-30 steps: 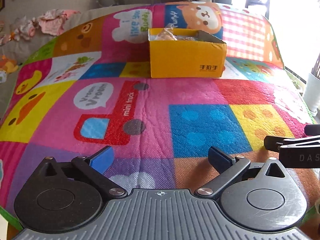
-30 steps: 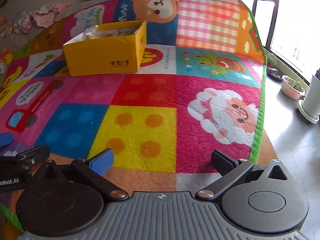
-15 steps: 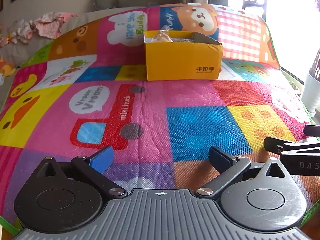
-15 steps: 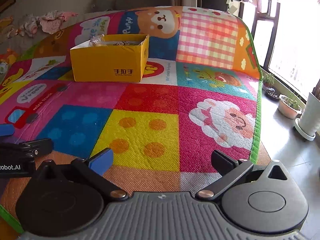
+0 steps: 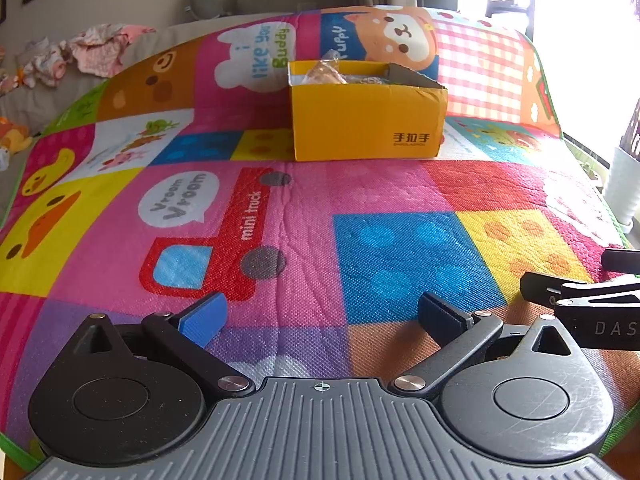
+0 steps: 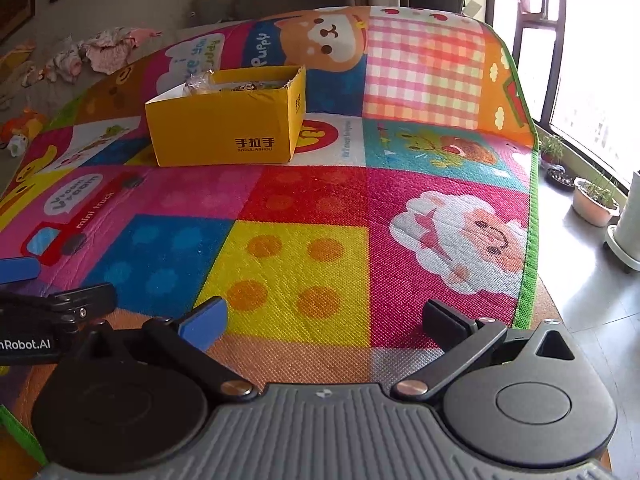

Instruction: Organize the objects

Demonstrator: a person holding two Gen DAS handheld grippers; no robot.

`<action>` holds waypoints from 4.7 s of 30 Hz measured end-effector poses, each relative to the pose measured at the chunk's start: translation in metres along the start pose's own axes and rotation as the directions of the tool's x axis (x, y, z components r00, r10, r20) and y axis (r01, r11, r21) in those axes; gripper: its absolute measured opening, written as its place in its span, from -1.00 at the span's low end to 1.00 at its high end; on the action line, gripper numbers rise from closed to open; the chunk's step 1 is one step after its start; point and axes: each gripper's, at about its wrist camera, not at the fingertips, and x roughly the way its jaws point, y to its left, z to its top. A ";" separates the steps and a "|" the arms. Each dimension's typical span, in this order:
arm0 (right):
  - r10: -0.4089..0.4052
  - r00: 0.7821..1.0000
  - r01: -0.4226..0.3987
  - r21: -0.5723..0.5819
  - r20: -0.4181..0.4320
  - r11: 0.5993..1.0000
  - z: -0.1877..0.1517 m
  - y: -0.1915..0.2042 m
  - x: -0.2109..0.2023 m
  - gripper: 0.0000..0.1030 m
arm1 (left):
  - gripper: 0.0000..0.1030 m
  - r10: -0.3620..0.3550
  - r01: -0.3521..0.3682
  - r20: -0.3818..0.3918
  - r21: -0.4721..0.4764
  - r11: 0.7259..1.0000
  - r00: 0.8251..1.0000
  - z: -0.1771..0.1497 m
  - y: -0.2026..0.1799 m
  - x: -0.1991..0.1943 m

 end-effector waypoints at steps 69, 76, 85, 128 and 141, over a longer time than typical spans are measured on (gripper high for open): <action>0.017 1.000 -0.017 -0.005 -0.004 1.000 0.002 -0.002 0.001 1.00 | 1.00 0.005 -0.005 0.000 -0.006 1.000 1.000 0.001 0.000 0.002; 0.016 1.000 -0.017 -0.005 -0.004 1.000 0.002 -0.002 0.002 1.00 | 1.00 0.005 -0.005 0.000 -0.007 1.000 1.000 0.001 0.000 0.002; 0.017 1.000 -0.017 -0.005 -0.004 1.000 0.002 -0.002 0.002 1.00 | 1.00 0.005 -0.005 0.000 -0.007 1.000 1.000 0.001 0.000 0.003; 0.016 1.000 -0.016 -0.004 -0.004 1.000 0.002 -0.002 0.001 1.00 | 1.00 0.005 -0.005 0.000 -0.005 1.000 1.000 0.001 -0.001 0.002; 0.016 1.000 -0.016 -0.004 -0.004 1.000 0.002 -0.001 0.001 1.00 | 1.00 0.005 -0.005 0.000 -0.005 1.000 1.000 0.001 -0.001 0.002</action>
